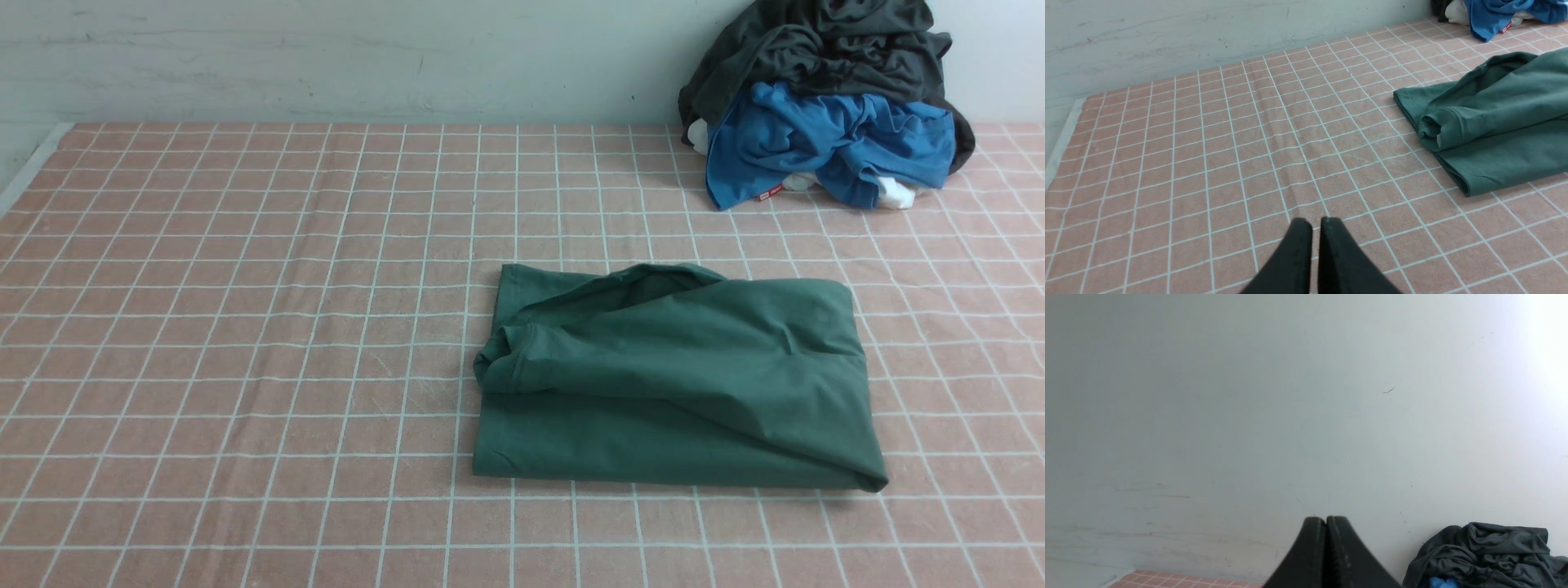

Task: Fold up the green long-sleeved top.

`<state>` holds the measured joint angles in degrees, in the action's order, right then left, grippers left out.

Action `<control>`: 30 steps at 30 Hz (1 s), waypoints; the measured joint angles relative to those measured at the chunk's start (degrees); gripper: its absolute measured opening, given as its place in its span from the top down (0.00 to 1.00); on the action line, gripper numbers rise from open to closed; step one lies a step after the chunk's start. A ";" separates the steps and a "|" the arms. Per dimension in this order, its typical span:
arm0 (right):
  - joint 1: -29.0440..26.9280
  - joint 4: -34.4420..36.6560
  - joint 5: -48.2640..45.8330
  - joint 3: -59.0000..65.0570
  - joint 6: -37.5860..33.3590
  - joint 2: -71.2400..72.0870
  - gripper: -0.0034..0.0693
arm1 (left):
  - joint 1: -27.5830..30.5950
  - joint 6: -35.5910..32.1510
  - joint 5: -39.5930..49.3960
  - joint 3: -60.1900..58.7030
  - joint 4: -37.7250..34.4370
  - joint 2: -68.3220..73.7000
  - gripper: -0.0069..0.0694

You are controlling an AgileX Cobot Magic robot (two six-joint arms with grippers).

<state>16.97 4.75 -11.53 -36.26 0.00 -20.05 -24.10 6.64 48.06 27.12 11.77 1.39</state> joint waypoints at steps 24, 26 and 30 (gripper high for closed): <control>0.00 -3.65 -7.79 0.00 0.00 0.30 0.97 | 0.00 0.00 0.00 -0.07 0.00 0.00 0.89; 0.00 -4.05 -7.79 0.00 0.00 0.30 0.97 | 0.00 0.00 0.00 -0.07 0.00 0.00 0.89; 0.00 -2.16 -7.79 0.00 0.00 0.30 0.97 | 0.00 0.00 0.00 -0.07 0.00 0.00 0.89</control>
<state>16.97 2.59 -19.32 -36.26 0.00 -19.75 -24.10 6.64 48.06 27.05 11.77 1.39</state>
